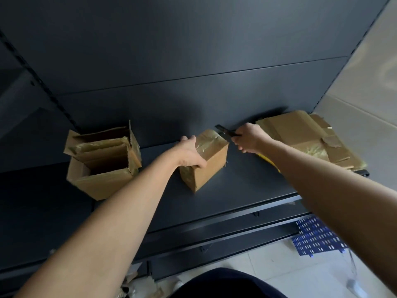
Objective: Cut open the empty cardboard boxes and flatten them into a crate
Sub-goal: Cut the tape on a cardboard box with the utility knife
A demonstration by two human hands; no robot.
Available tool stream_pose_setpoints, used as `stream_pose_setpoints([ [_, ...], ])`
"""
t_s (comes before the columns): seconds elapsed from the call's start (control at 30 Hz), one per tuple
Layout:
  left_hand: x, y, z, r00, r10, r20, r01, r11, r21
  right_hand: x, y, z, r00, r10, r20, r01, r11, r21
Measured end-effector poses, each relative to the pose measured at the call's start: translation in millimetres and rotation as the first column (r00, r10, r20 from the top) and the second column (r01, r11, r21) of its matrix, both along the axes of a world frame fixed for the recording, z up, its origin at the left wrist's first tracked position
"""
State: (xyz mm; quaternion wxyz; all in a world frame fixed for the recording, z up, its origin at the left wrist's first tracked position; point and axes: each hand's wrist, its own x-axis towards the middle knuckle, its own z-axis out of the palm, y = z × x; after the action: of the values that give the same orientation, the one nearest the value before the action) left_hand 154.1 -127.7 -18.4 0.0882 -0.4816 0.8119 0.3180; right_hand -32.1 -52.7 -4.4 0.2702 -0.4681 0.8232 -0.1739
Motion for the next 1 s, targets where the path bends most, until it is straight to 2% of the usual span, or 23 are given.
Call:
stream_pose_setpoints([
  [0.03, 3, -3, 2, 0.999, -0.051, 0.018, 0.051, 0.999, 0.002, -3, 1, 6, 0.980, 0.115, -0.162, -0.113, 0.993, 0.022],
  [0.1, 8, -6, 3, 0.992, -0.123, -0.001, 0.123, 0.992, 0.032, -1, 3, 19, 0.884, 0.305, -0.353, -0.281, 0.952, 0.119],
  [0.17, 9, -7, 2, 0.987, -0.144, -0.075, 0.149, 0.987, 0.059, 7, 0, 27, 0.768, 0.440, -0.465, -0.388, 0.898, 0.209],
  [0.27, 12, -5, -3, 0.980, -0.128, -0.153, 0.138, 0.989, 0.057, 22, -7, 32, 0.624, 0.528, -0.576, -0.448, 0.846, 0.289],
  [0.33, 14, -4, -5, 0.978, -0.125, -0.169, 0.136, 0.989, 0.050, 28, -10, 35, 0.562, 0.560, -0.609, -0.463, 0.823, 0.330],
  [0.53, 17, 0, -5, 0.970, -0.144, -0.196, 0.147, 0.989, 0.000, 33, -11, 49, 0.456, 0.654, -0.603, -0.498, 0.750, 0.436],
  [0.7, 18, 2, -6, 0.972, -0.168, -0.166, 0.162, 0.986, -0.047, 48, -18, 51, 0.362, 0.673, -0.645, -0.426, 0.735, 0.528],
  [0.83, 18, 2, -3, 0.976, -0.172, -0.131, 0.166, 0.985, -0.057, 45, -14, 52, 0.237, 0.716, -0.657, -0.378, 0.691, 0.617],
  [0.87, 18, 2, -2, 0.978, -0.167, -0.126, 0.161, 0.985, -0.057, 40, -10, 52, 0.253, 0.717, -0.650, -0.371, 0.692, 0.619],
  [1.0, 16, 4, 4, 0.981, -0.171, -0.087, 0.166, 0.984, -0.056, 4, 3, 50, 0.416, 0.671, -0.614, -0.356, 0.741, 0.569],
])
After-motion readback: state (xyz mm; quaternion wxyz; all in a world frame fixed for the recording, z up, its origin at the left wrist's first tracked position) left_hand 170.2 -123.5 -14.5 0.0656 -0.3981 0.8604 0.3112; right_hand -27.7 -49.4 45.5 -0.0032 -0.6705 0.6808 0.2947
